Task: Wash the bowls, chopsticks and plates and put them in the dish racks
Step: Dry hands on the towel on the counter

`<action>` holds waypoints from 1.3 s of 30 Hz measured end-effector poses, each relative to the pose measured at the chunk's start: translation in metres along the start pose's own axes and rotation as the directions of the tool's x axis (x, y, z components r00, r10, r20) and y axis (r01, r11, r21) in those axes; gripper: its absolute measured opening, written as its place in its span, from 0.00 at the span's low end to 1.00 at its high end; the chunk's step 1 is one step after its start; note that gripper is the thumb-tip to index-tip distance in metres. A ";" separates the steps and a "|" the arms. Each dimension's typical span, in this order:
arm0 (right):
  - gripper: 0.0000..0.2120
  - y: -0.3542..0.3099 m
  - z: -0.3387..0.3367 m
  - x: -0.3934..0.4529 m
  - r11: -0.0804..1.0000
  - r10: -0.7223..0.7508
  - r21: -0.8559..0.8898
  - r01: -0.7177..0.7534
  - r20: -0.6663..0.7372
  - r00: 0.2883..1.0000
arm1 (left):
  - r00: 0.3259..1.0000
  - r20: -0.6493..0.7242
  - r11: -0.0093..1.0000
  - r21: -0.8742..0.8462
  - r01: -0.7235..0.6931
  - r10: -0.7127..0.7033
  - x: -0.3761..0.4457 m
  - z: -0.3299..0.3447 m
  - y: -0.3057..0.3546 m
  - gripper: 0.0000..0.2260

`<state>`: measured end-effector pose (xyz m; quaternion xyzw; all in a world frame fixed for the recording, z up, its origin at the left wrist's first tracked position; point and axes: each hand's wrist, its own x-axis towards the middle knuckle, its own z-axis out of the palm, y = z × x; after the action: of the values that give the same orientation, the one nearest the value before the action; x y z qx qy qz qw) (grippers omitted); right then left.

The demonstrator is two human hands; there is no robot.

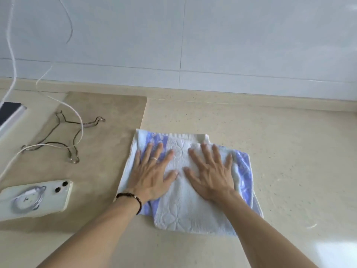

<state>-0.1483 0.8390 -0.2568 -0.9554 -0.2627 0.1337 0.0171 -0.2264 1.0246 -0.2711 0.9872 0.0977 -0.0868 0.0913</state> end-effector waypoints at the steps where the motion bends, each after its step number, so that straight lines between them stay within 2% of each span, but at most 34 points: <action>1: 0.33 0.005 -0.004 0.021 1.000 -0.012 -0.007 0.012 -0.019 1.000 | 0.999 -0.031 1.000 -0.011 0.015 -0.015 0.019 -0.004 -0.001 0.32; 7: 0.31 0.020 -0.033 0.161 0.997 -0.065 -0.055 0.058 -0.129 0.990 | 0.989 -0.136 0.998 -0.027 0.054 -0.057 0.155 -0.029 -0.019 0.30; 12: 0.28 0.020 -0.037 0.194 0.996 -0.056 -0.077 0.040 -0.211 0.976 | 0.985 -0.168 0.999 -0.015 0.044 -0.046 0.208 -0.035 -0.028 0.32; 16: 0.22 0.011 -0.030 0.163 0.997 -0.058 0.032 0.071 -0.298 0.953 | 0.986 -0.163 0.999 0.006 0.047 -0.046 0.169 -0.024 -0.023 0.34; 18: 0.22 0.006 -0.025 0.134 0.995 -0.067 0.058 0.084 -0.250 0.966 | 0.985 -0.169 0.999 -0.014 0.031 -0.033 0.129 -0.015 -0.018 0.33; 22: 0.30 -0.007 -0.002 0.038 0.998 -0.063 0.010 0.065 -0.121 0.991 | 0.992 -0.122 0.998 -0.055 0.024 -0.030 0.025 -0.001 -0.006 0.36; 27: 0.38 -0.020 0.031 -0.107 1.000 -0.011 0.001 0.011 -0.052 0.999 | 0.998 -0.065 1.000 0.009 -0.018 0.018 -0.117 0.025 0.029 0.41; 30: 0.41 -0.013 0.049 -0.186 0.998 0.059 0.016 -0.058 -0.050 0.997 | 0.997 -0.011 0.996 0.041 -0.078 0.078 -0.173 0.038 0.056 0.40; 34: 0.44 0.022 0.057 -0.239 0.987 0.161 0.012 -0.160 -0.049 0.986 | 0.987 0.033 0.987 0.028 -0.156 0.155 -0.182 0.045 0.104 0.38; 39: 0.38 0.050 0.046 -0.190 0.978 0.209 0.043 -0.206 -0.081 0.975 | 0.980 0.004 0.979 0.022 -0.201 0.201 -0.122 0.039 0.127 0.35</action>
<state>-0.2924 0.6984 -0.2600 -0.9820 -0.1581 0.0984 0.0305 -0.3240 0.8731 -0.2650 0.9929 -0.0036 -0.0793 0.0889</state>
